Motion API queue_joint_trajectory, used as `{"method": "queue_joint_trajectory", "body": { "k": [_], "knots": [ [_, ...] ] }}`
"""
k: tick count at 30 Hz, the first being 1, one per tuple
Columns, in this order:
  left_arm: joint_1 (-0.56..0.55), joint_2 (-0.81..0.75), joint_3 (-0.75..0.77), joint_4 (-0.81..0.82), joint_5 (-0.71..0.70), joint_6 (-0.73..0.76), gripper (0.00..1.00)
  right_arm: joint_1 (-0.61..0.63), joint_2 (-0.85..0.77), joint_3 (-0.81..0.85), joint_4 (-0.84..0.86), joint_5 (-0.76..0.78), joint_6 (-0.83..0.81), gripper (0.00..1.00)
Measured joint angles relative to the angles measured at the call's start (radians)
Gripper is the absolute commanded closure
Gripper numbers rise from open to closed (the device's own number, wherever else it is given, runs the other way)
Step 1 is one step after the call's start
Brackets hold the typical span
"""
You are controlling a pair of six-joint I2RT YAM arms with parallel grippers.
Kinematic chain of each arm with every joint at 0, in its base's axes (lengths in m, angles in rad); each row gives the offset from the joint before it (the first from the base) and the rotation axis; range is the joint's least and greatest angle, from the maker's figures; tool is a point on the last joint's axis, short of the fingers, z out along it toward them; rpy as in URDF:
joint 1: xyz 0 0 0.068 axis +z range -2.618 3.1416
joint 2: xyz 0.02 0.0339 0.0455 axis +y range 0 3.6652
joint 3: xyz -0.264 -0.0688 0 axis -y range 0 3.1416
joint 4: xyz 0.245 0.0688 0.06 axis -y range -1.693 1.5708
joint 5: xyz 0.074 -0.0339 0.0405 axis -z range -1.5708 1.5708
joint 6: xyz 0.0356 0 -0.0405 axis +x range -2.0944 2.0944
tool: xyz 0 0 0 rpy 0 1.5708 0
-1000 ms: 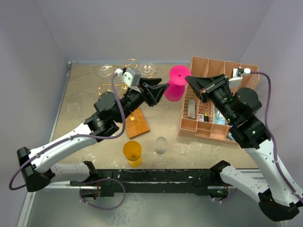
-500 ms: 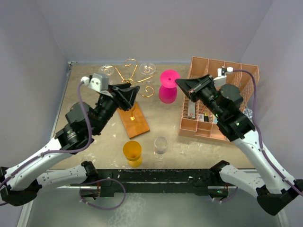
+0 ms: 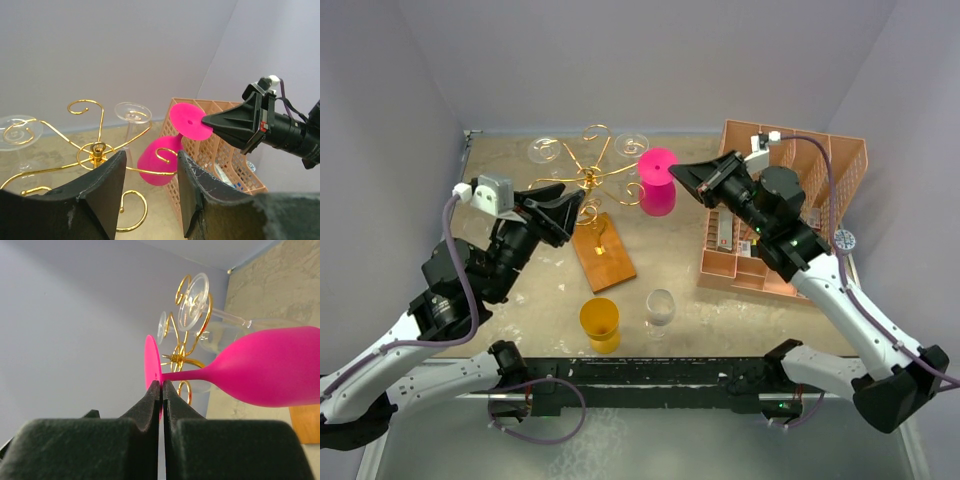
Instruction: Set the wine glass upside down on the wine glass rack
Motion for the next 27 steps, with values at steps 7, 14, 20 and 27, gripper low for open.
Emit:
{"method": "queue_joint_trajectory", "body": {
  "k": [7,14,20,27],
  "knots": [
    [0.0,-0.01,-0.022,-0.012,-0.016,0.03,0.57,0.014,0.1,0.037,0.013,-0.07,-0.036,1.0],
    [0.0,-0.015,-0.022,-0.016,-0.034,0.045,0.57,0.027,0.141,0.057,0.018,-0.101,-0.047,1.0],
    [0.0,-0.028,-0.029,-0.028,-0.043,0.047,0.57,0.029,0.178,0.102,0.018,-0.135,-0.065,1.0],
    [0.0,-0.032,-0.031,-0.03,-0.053,0.047,0.57,0.038,0.206,0.139,0.014,-0.182,-0.087,1.0]
  ]
}}
